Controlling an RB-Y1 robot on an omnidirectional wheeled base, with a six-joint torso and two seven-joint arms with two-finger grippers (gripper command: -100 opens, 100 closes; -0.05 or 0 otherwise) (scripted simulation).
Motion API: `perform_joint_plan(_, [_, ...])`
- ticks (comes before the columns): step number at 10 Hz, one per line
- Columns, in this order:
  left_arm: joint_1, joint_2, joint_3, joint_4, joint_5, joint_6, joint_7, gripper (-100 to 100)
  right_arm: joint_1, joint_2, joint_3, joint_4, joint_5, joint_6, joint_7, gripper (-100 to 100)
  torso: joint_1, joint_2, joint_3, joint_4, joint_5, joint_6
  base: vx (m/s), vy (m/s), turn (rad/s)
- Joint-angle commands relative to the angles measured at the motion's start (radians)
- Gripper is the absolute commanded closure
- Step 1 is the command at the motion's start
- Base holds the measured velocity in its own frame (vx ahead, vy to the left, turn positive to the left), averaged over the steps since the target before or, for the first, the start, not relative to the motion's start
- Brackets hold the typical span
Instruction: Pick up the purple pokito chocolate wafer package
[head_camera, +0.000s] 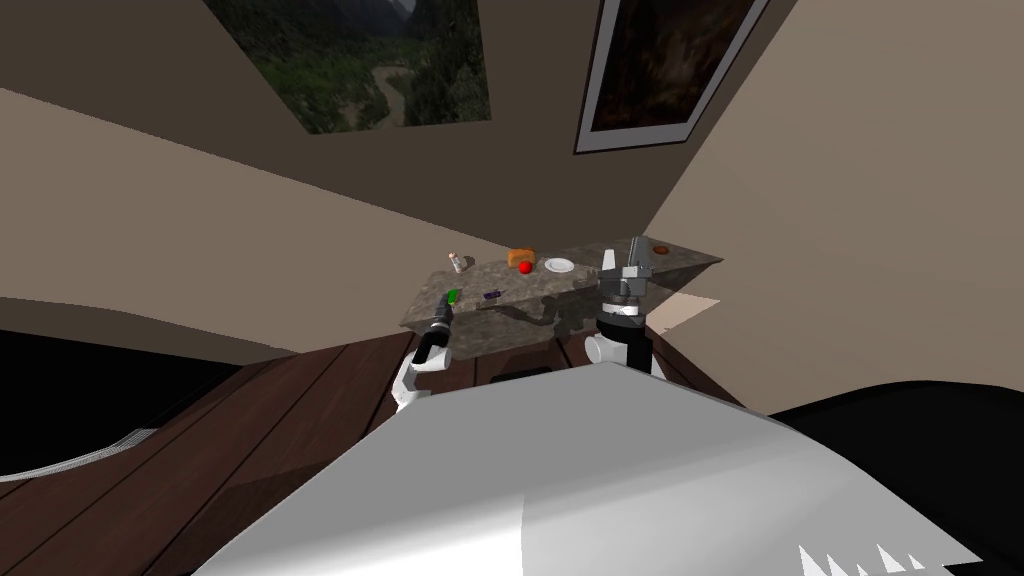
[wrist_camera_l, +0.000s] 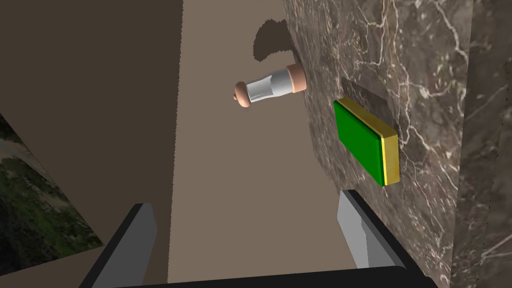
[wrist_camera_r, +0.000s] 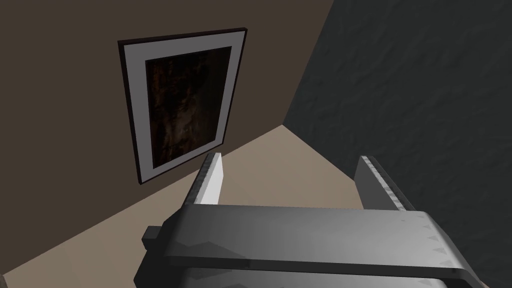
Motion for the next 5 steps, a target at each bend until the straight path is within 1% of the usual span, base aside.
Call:
perform_joint_plan(1, [-0.05,0.011,0.0,0.05,0.006,0.05,0.012,-100,0.0,0.0,0.0,0.0,0.0,0.0,0.0,0,0.0,0.0,0.0,0.0,0.0,0.0,-0.076,0.039,-0.004])
perform_joint_plan(2, [-0.054,0.011,0.0,0.066,0.006,0.073,0.012,-100,0.0,0.0,0.0,0.0,0.0,0.0,0.0,0,0.0,0.0,0.0,0.0,0.0,0.0,-0.078,0.033,-0.006])
perform_joint_plan(3, [-0.054,0.011,0.0,0.072,0.006,0.073,0.012,-100,0.0,0.0,0.0,0.0,0.0,0.0,0.0,0,-0.001,0.0,0.0,0.0,0.0,0.0,-0.042,0.014,0.002])
perform_joint_plan(4, [-0.094,0.017,0.0,0.105,0.011,0.122,0.021,-100,0.0,0.0,0.0,0.0,0.0,0.0,0.0,0,-0.002,-0.001,-0.001,0.0,0.0,0.0,-0.051,0.014,-0.003])
perform_joint_plan(5, [-0.1,0.017,0.0,0.126,0.011,0.133,0.021,-100,0.0,0.0,0.0,0.0,0.0,0.0,0.0,0,-0.002,-0.001,-0.001,0.0,0.0,0.0,-0.059,0.022,-0.008])
